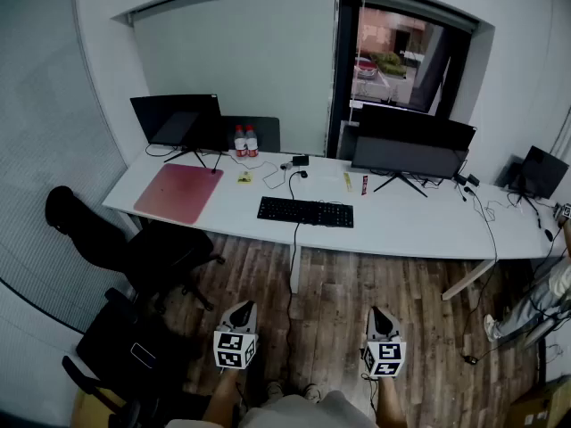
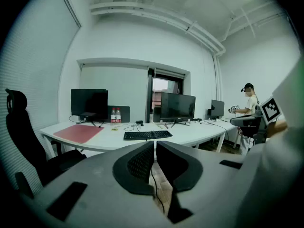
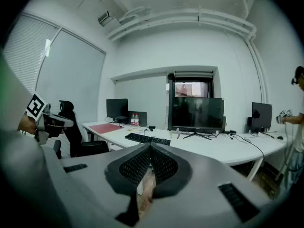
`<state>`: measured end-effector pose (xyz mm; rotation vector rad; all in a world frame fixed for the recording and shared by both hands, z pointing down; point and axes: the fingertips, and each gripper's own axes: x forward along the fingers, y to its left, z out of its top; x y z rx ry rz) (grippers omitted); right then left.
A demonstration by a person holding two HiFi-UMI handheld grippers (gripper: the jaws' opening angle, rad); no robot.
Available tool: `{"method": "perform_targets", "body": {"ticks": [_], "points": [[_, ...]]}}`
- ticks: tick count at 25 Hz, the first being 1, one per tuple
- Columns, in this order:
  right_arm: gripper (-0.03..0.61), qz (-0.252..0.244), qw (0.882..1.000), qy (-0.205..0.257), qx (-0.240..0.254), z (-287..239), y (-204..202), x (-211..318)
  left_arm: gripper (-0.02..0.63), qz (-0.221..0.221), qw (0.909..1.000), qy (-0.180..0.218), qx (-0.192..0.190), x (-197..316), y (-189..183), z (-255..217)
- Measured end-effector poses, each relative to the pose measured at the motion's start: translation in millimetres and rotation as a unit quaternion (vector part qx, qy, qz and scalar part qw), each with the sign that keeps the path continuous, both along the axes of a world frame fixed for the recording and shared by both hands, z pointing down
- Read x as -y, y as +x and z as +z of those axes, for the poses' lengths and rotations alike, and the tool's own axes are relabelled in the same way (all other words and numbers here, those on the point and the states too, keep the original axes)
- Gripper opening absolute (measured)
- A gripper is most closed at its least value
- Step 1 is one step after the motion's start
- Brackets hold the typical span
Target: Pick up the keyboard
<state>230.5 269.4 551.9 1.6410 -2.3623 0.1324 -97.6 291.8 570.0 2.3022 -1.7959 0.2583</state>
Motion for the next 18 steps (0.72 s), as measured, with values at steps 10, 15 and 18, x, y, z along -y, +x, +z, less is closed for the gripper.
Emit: {"method": "perform_targets", "body": {"ticks": [10,15,18], "points": [[0.001,-0.001,1.0,0.003,0.001,1,2,2,0.025,-0.001,1.0,-0.004,0.0,-1,3,4],[0.002,-0.015,1.0,-0.006,0.013,4,-1,1,0.041,0.015,0.9998,0.001,-0.015,-3,10,3],[0.157,-0.042,0.999,-0.008,0.026,6,-9,-2,0.184,0.036,0.9988,-0.001,-0.033,-7,20,5]]}}
